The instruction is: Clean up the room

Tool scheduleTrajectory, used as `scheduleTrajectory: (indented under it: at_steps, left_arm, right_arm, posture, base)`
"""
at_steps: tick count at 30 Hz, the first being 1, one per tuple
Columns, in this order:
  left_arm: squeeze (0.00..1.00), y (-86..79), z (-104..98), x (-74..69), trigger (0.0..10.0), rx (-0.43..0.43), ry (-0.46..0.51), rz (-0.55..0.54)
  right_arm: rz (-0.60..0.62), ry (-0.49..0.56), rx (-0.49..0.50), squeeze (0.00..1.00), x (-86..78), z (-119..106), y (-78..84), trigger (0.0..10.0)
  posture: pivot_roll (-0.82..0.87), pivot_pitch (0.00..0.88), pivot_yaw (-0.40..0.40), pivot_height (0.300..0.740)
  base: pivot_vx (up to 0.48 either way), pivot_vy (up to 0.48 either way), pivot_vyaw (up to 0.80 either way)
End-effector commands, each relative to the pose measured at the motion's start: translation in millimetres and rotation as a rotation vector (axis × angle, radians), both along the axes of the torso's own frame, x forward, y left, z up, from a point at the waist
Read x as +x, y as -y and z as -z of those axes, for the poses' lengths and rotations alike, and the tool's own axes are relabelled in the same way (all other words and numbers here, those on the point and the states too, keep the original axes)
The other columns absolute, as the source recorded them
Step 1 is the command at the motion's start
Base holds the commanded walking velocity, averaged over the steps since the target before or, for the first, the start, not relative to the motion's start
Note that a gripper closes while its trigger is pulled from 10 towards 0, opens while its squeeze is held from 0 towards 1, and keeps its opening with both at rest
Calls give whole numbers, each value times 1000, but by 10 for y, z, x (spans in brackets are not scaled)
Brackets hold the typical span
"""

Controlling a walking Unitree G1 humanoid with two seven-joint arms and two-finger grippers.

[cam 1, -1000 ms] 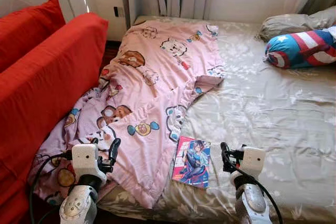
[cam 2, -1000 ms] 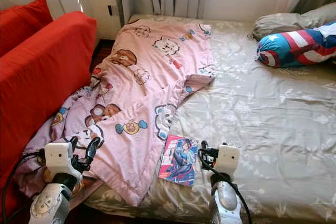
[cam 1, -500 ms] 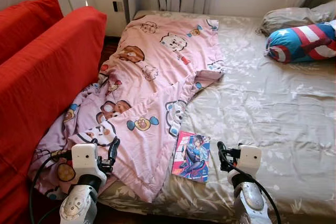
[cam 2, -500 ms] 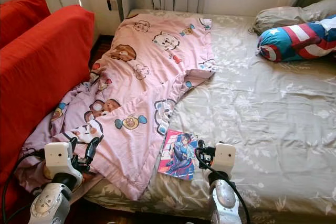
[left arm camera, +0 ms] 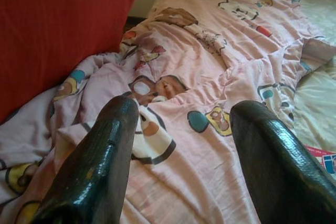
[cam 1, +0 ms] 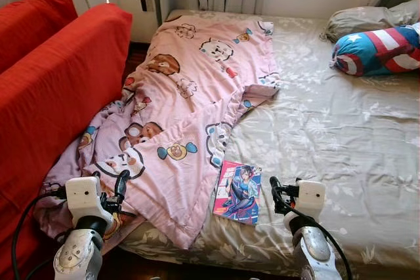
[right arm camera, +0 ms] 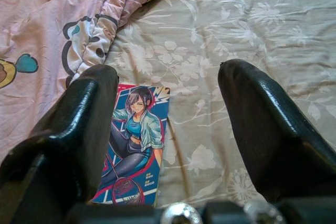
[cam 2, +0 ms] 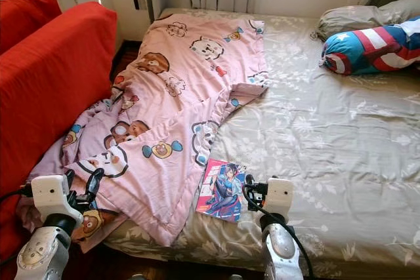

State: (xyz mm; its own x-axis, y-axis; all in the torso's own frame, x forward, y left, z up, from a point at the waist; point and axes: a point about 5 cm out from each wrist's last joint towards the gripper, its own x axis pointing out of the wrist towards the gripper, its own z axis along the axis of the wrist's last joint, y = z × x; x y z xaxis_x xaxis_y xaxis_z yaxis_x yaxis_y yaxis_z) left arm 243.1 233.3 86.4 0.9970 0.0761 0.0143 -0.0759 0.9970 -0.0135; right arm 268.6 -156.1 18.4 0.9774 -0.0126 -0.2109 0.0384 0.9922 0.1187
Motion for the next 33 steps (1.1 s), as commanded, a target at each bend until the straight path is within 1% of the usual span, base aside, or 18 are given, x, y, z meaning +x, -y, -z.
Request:
scheduleTrajectory:
  at_steps: [1, 4, 10, 20, 24, 26, 33]
  left_arm:
    - [0, -34, -9, -13, 10000, -8, -1, -11]
    - [0, -9, -15, -5, 10000, -12, 2, 1]
    - [0, 66, 7, 16, 10000, -26, 0, 15]
    - [0, 69, 3, 33, 10000, -23, 1, 21]
    - [0, 98, 12, 44, 10000, -26, -4, 30]
    - [0, 115, 17, 47, 10000, -29, -4, 34]
    - [0, 140, 35, 53, 10000, -33, -16, 47]
  right_arm:
    - [-2, -7, 0, 0, -3, 7, 22, 10000]
    - [4, 32, 10, 0, -1, -26, 45, 10000]
    - [3, 22, 4, 0, 21, -31, 35, 10000]
    - [-21, -3, 6, 0, 3, 23, -8, 10000]
    - [-45, -12, 10, 0, 18, 26, -53, 10000]
    - [-54, 3, 21, 0, 15, 14, -65, 10000]
    - [-60, -7, 25, 0, 12, 31, -70, 10000]
  posture:
    - [118, 157, -47, 657]
    - [119, 152, -46, 647]
    - [110, 136, -43, 647]
    - [117, 118, -40, 647]
    - [117, 115, -41, 647]
    - [117, 111, -41, 647]
    - [117, 111, -41, 647]
  base:
    - [0, 0, 0]
    - [0, 0, 0]
    - [0, 0, 0]
    - [0, 0, 0]
    - [0, 0, 0]
    - [0, 0, 0]
    - [0, 0, 0]
